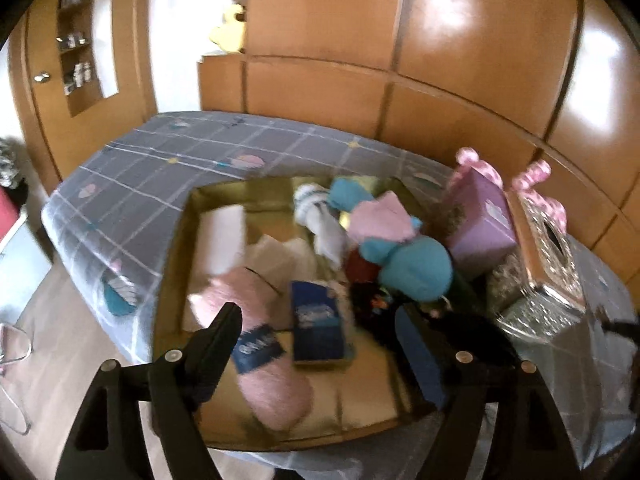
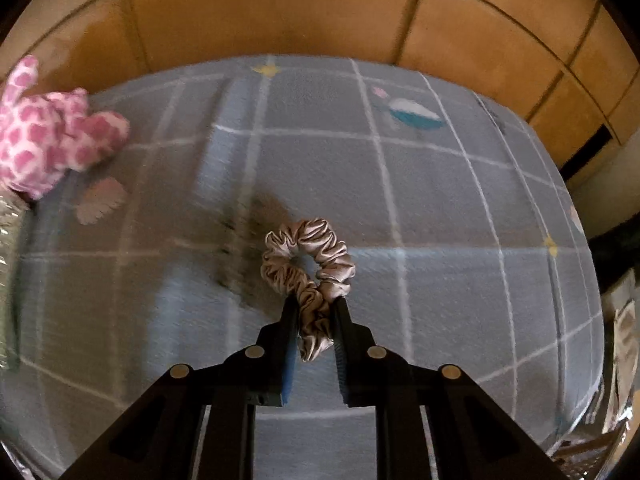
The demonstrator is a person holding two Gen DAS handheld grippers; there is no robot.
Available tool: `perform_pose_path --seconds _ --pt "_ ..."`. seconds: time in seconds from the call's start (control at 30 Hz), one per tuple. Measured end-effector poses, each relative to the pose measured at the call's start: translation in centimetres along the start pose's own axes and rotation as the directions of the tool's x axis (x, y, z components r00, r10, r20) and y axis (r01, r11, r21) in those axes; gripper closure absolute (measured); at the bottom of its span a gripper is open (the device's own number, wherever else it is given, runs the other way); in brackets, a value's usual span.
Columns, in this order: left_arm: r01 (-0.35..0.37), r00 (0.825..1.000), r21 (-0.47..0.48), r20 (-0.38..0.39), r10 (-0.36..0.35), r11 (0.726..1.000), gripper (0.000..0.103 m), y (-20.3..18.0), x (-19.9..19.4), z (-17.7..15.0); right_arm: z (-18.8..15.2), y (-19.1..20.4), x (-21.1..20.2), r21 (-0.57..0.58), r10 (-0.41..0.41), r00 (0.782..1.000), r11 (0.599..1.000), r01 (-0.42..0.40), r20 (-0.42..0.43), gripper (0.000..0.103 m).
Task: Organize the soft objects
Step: 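Open the left gripper to release the towel roll into the tray, then carry the satin scrunchie into the gold tray with the right gripper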
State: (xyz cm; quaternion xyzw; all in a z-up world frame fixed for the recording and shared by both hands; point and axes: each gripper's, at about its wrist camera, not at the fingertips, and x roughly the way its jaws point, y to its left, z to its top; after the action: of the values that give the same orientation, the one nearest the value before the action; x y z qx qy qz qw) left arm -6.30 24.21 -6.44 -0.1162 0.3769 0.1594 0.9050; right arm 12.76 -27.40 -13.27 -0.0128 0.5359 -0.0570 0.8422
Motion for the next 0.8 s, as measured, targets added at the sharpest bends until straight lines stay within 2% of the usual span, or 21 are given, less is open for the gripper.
perform_pose_path --seconds 0.23,0.53,0.8 --pt "0.060 0.998 0.024 -0.025 -0.059 0.998 0.024 -1.8 0.3 -1.0 3.3 5.9 -3.4 -0.078 0.118 0.990 0.991 -0.111 0.081 0.088" --pt "0.085 0.996 0.032 -0.041 -0.083 0.996 0.024 -2.3 0.1 -1.8 7.9 12.5 -6.9 -0.131 0.226 0.964 0.969 -0.208 0.142 0.088" --pt "0.086 0.995 0.042 -0.047 -0.084 0.995 0.024 -2.3 -0.1 -2.1 10.9 18.6 -10.0 -0.210 0.332 0.920 0.934 -0.289 0.208 0.088"
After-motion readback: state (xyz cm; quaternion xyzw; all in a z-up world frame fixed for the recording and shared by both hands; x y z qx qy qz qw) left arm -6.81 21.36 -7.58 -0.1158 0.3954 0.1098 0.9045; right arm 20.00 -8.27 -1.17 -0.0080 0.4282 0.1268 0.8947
